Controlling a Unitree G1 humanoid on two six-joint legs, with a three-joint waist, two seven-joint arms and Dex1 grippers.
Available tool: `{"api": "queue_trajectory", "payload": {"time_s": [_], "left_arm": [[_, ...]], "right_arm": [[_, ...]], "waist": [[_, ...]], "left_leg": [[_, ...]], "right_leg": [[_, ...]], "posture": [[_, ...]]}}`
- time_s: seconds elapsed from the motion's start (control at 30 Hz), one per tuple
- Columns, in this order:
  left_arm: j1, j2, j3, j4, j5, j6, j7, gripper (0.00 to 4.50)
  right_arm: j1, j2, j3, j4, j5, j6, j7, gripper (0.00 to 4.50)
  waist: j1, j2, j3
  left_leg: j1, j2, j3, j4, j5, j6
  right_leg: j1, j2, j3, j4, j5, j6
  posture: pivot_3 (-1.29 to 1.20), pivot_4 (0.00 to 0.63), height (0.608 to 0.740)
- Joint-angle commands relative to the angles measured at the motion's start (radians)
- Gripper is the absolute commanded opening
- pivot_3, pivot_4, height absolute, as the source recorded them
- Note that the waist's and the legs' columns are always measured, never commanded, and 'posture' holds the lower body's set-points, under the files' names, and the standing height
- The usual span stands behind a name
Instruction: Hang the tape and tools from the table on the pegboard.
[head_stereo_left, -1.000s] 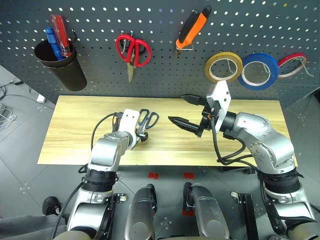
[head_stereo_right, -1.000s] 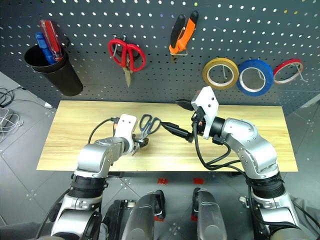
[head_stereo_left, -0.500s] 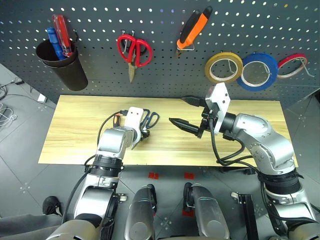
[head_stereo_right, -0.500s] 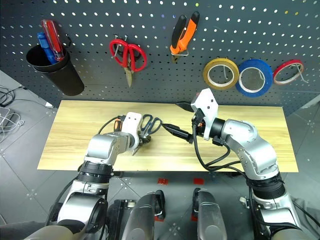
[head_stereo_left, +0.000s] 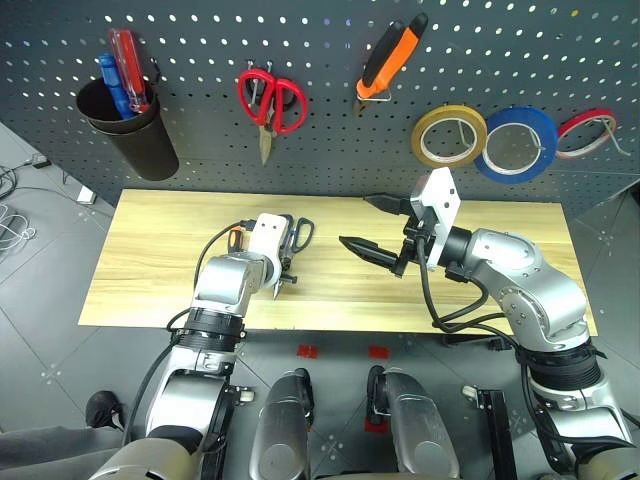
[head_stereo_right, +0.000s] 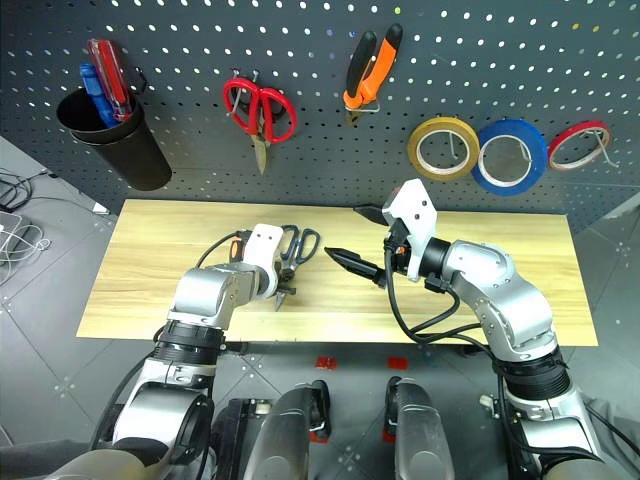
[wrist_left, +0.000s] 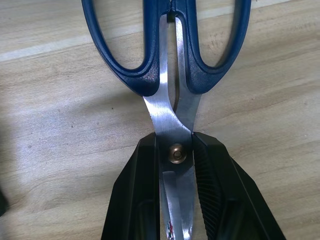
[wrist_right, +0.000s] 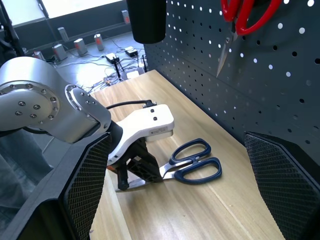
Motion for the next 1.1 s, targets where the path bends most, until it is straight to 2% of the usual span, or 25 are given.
{"api": "queue_trajectory", "payload": {"time_s": [0.03, 0.27, 0.43, 0.53, 0.63, 0.7, 0.77, 0.83, 0.93, 1.1], "left_arm": [[0.047, 0.025, -0.016, -0.076, -0.005, 0.002, -0.029, 0.64], [0.186, 0.15, -0.047, -0.324, 0.005, -0.113, -0.113, 0.64], [0.383, 0.235, -0.015, -0.513, 0.003, -0.294, -0.156, 0.64], [0.497, 0.247, 0.002, -0.552, 0.028, -0.507, -0.152, 0.64], [0.571, 0.206, 0.039, -0.549, 0.02, -0.699, -0.127, 0.64], [0.608, 0.155, 0.076, -0.539, 0.015, -0.899, -0.093, 0.64], [0.626, 0.134, 0.085, -0.533, 0.032, -0.988, -0.08, 0.64], [0.631, 0.142, 0.076, -0.515, 0.075, -1.037, -0.07, 0.64], [0.614, 0.15, 0.068, -0.449, 0.15, -1.235, -0.037, 0.64], [0.571, 0.137, 0.068, -0.364, 0.213, -1.431, 0.011, 0.64]], "right_arm": [[-0.001, -0.004, -0.003, -0.04, -0.002, -0.018, 0.003, 4.5], [-0.007, -0.011, -0.008, -0.031, -0.005, -0.027, 0.012, 4.5], [-0.011, -0.015, -0.013, -0.024, 0.006, -0.031, 0.03, 4.5], [-0.015, -0.015, -0.016, -0.009, 0.007, -0.038, 0.04, 4.5], [-0.027, -0.018, -0.013, 0.015, 0.0, -0.051, 0.052, 4.5], [-0.037, -0.022, -0.013, 0.031, -0.004, -0.061, 0.062, 4.5], [-0.047, -0.026, -0.015, 0.047, -0.006, -0.069, 0.072, 4.5], [-0.056, -0.029, -0.016, 0.063, -0.008, -0.077, 0.079, 4.5], [-0.074, -0.034, -0.034, 0.076, 0.019, -0.078, 0.109, 4.5], [-0.09, -0.052, -0.048, 0.101, 0.021, -0.082, 0.144, 4.5]], "waist": [[0.0, 0.0, 0.0], [-0.006, 0.0, 0.0], [-0.007, 0.0, 0.0], [-0.006, 0.0, 0.0], [-0.001, 0.0, -0.001], [0.002, 0.0, -0.001], [0.005, 0.0, -0.001], [0.007, 0.001, -0.002], [0.012, 0.001, -0.002], [0.016, 0.0, -0.003]], "left_leg": [[0.0, 0.0, 0.0, 0.0, 0.0, 0.0], [-0.001, 0.001, 0.0, -0.001, 0.0, 0.0], [-0.001, 0.001, 0.0, -0.001, 0.0, 0.0], [-0.001, 0.0, -0.001, -0.001, 0.0, 0.0], [-0.001, 0.0, -0.001, -0.001, 0.0, 0.0], [-0.001, 0.0, -0.001, -0.001, 0.0, 0.0], [-0.002, 0.0, -0.002, 0.0, 0.0, 0.0], [-0.002, 0.0, -0.003, 0.0, 0.0, 0.0], [-0.002, 0.0, -0.003, 0.0, 0.0, 0.0], [-0.003, 0.0, -0.004, 0.0, 0.0, 0.001]], "right_leg": [[0.0, 0.0, 0.0, 0.0, 0.0, 0.0], [-0.001, 0.0, -0.001, 0.0, 0.0, 0.0], [-0.001, 0.0, -0.001, -0.001, 0.0, 0.0], [-0.001, -0.001, -0.001, -0.001, 0.0, 0.0], [0.0, -0.001, -0.002, -0.001, 0.0, 0.0], [0.0, -0.001, -0.002, -0.001, 0.0, 0.0], [0.0, -0.002, -0.003, -0.001, 0.0, 0.0], [0.0, -0.002, -0.004, -0.001, 0.0, 0.0], [0.0, -0.002, -0.005, -0.001, 0.0, 0.0], [0.001, -0.002, -0.011, -0.002, 0.0, 0.0]], "posture": [[-0.01, 0.348, 0.74], [-0.01, 0.336, 0.74], [0.0, 0.329, 0.74], [0.02, 0.322, 0.74], [0.03, 0.32, 0.74], [0.03, 0.317, 0.74], [0.04, 0.315, 0.74], [0.05, 0.315, 0.74], [0.05, 0.312, 0.74], [0.05, 0.306, 0.74]]}}
